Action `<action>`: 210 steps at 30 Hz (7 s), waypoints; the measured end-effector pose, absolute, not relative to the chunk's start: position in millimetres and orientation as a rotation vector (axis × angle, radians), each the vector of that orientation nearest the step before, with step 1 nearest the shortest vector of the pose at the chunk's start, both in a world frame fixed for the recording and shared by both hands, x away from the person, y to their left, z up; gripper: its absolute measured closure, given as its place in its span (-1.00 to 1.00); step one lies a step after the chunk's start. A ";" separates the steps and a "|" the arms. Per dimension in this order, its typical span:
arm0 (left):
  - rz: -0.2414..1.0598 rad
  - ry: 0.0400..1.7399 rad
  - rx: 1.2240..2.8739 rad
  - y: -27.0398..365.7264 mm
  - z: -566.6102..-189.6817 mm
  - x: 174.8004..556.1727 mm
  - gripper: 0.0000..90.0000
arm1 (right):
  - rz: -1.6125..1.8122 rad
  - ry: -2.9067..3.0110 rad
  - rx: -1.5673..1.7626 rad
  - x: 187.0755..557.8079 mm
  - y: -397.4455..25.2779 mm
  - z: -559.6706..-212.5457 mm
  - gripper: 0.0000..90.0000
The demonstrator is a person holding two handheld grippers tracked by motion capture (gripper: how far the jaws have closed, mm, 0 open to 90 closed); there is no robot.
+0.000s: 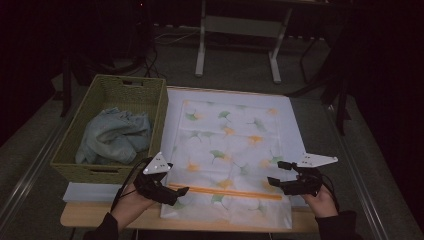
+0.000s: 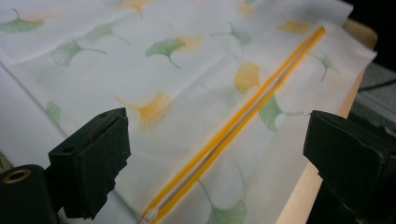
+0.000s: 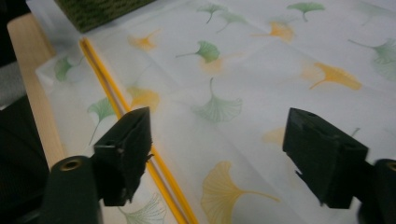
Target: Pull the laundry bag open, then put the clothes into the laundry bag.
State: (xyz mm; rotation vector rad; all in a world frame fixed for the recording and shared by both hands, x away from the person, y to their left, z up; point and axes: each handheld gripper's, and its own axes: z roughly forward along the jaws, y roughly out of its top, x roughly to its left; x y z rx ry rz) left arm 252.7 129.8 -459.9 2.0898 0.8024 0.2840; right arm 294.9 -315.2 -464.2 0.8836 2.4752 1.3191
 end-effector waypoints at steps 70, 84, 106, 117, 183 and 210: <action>0.335 0.723 2.076 130.3 -466.3 242.0 -0.67 | 0.937 2.664 0.756 310.8 -285.2 -517.8 0.86; 0.326 0.732 2.069 131.1 -468.1 242.6 -0.67 | 0.965 2.690 0.718 306.9 -279.4 -522.1 0.17; 0.322 0.730 2.065 131.2 -469.1 242.0 -0.67 | 0.934 2.645 0.799 325.1 -282.7 -524.5 0.27; 0.326 0.719 2.084 134.6 -468.8 241.5 -0.67 | 0.917 2.688 0.778 324.0 -279.0 -518.1 0.99; 0.619 1.089 2.130 306.7 -404.0 322.2 -0.60 | 1.119 2.542 0.752 324.6 -281.0 -457.2 0.98; 0.633 1.265 2.409 306.4 -459.3 388.4 -0.67 | 1.104 2.554 0.767 324.3 -277.6 -457.0 0.98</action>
